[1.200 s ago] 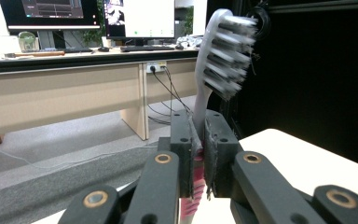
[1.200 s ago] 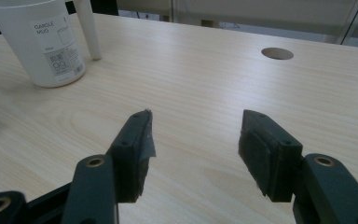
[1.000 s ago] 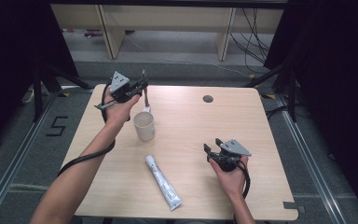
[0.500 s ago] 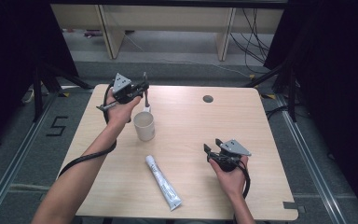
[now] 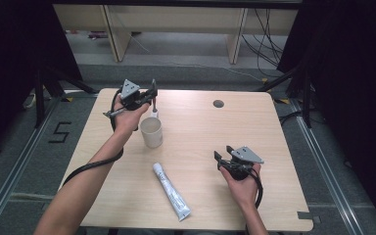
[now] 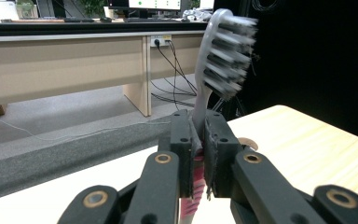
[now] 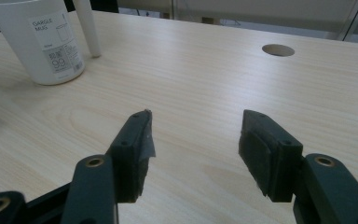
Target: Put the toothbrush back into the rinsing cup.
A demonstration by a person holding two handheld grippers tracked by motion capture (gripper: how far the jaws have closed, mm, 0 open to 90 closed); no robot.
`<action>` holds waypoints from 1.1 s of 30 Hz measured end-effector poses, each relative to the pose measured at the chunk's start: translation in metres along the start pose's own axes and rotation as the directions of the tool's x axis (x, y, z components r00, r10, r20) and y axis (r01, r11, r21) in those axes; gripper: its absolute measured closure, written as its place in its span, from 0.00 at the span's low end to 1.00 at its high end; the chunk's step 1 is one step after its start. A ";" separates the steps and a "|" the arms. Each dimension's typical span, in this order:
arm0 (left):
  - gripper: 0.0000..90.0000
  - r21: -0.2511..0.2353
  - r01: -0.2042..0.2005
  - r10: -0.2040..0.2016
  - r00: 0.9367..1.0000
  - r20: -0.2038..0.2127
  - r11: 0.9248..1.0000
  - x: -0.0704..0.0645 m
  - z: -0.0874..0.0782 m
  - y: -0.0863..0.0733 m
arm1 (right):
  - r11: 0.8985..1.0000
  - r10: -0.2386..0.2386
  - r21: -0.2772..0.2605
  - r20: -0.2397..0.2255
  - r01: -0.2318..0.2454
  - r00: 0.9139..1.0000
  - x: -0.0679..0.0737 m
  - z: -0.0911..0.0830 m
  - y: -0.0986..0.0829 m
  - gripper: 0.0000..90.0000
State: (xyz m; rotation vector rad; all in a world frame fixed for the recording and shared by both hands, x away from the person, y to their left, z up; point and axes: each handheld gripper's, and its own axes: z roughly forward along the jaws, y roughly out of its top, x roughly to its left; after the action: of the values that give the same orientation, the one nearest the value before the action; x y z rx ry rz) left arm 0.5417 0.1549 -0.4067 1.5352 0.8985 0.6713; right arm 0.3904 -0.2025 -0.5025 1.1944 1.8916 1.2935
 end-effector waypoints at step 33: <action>0.92 0.071 0.009 -0.009 1.000 0.001 0.997 0.004 0.007 -0.016 | 1.000 -0.004 0.012 0.006 0.004 1.000 0.001 0.000 -0.001 0.49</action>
State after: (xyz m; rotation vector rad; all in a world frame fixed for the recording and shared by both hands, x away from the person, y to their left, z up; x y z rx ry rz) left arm 0.5465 0.1549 -0.4239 1.5934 0.9366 0.6374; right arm 0.3903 -0.2018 -0.5031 1.1987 1.8991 1.2774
